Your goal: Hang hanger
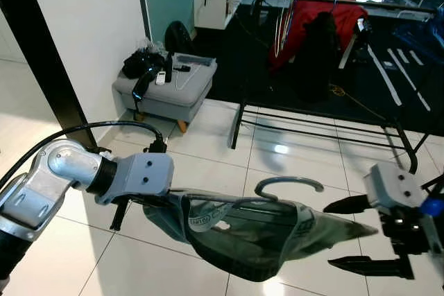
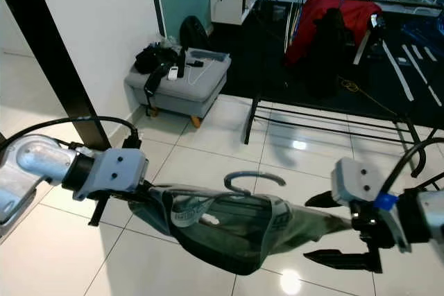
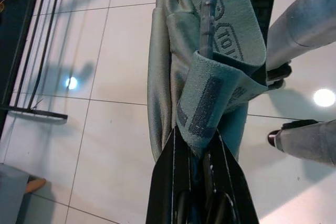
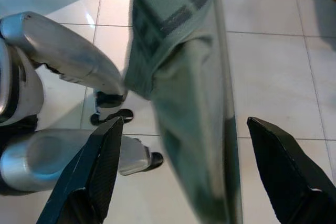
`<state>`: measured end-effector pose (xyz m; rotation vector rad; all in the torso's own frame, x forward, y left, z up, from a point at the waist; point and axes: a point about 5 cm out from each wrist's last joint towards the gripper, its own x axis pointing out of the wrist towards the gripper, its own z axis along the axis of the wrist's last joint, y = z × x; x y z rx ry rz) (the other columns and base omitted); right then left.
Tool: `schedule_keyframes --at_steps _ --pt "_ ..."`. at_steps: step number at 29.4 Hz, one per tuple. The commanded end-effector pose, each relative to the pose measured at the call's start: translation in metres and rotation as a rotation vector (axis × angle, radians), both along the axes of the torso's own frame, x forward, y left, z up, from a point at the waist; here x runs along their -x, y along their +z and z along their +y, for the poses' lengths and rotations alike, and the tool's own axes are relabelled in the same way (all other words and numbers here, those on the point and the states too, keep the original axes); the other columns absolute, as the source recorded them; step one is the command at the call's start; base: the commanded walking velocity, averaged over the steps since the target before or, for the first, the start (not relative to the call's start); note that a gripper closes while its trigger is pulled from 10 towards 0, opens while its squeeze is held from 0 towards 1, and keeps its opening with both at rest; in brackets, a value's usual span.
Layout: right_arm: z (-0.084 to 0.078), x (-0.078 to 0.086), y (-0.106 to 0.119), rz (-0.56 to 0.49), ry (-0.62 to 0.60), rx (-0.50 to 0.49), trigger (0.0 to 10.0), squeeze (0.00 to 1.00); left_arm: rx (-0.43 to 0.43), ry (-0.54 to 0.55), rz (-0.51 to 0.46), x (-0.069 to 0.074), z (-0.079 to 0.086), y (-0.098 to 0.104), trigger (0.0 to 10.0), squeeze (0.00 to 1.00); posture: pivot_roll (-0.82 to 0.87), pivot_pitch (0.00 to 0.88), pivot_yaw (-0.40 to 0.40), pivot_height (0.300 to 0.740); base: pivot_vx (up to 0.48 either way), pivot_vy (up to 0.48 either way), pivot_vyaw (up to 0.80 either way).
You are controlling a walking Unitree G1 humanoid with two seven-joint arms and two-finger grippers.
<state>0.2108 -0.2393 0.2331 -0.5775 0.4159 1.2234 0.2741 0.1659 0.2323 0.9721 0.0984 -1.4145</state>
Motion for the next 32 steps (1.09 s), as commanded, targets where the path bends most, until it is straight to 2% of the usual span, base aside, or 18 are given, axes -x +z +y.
schedule_keyframes --at_steps 1,2,3,7,9,26,28,29,30,32 --pt "0.004 -0.002 -0.002 -0.013 0.022 -0.001 10.0 0.0 0.014 -0.034 -0.003 0.002 -0.004 0.005 10.0 0.0 -0.03 0.064 -0.022 0.74 0.0 0.0 0.0" --pt "0.008 -0.004 -0.002 -0.019 0.033 -0.017 3.8 0.0 0.018 -0.043 -0.001 0.003 -0.006 0.005 10.0 0.0 -0.03 0.064 -0.024 0.74 0.0 0.0 0.0" --pt "0.012 -0.006 -0.002 -0.025 0.042 -0.033 0.0 0.0 0.022 -0.048 0.001 0.004 -0.007 0.004 10.0 0.0 -0.03 0.064 -0.024 0.74 0.0 0.0 0.0" --pt "0.015 -0.008 0.0 -0.037 0.057 -0.059 0.0 0.0 0.022 -0.051 0.001 0.004 -0.008 0.004 10.0 0.0 -0.03 0.064 -0.026 0.74 0.0 0.0 0.0" --pt "0.02 -0.013 0.006 -0.068 0.078 -0.116 0.0 0.0 0.015 -0.057 0.003 0.004 -0.009 0.002 10.0 0.0 -0.03 0.064 -0.029 0.74 0.0 0.0 0.0" --pt "0.024 -0.017 0.005 -0.064 0.086 -0.192 0.0 0.0 0.011 -0.017 -0.037 -0.004 -0.006 0.002 10.0 0.0 -0.03 0.075 -0.029 0.74 0.0 0.0 0.0" --pt "0.024 -0.017 0.004 -0.066 0.073 -0.213 0.0 0.0 0.082 0.048 -0.025 -0.012 -0.006 0.008 10.0 0.0 -0.03 0.077 -0.03 0.74 0.0 0.0 0.0" --pt "0.024 -0.017 0.004 -0.066 0.073 -0.213 0.0 0.0 0.082 0.048 -0.025 -0.012 -0.006 0.008 10.0 0.0 -0.03 0.077 -0.03 0.74 0.0 0.0 0.0" --pt "0.024 -0.017 0.003 -0.061 0.07 -0.224 0.0 0.0 0.095 0.05 0.0 -0.011 -0.004 0.009 10.0 1.0 -0.03 0.078 -0.029 0.74 0.0 0.0 0.0" --pt "0.025 -0.016 0.002 -0.057 0.069 -0.23 0.0 0.0 0.1 0.045 0.02 -0.01 -0.003 0.009 10.0 1.0 -0.03 0.078 -0.029 0.74 0.0 0.0 0.0"
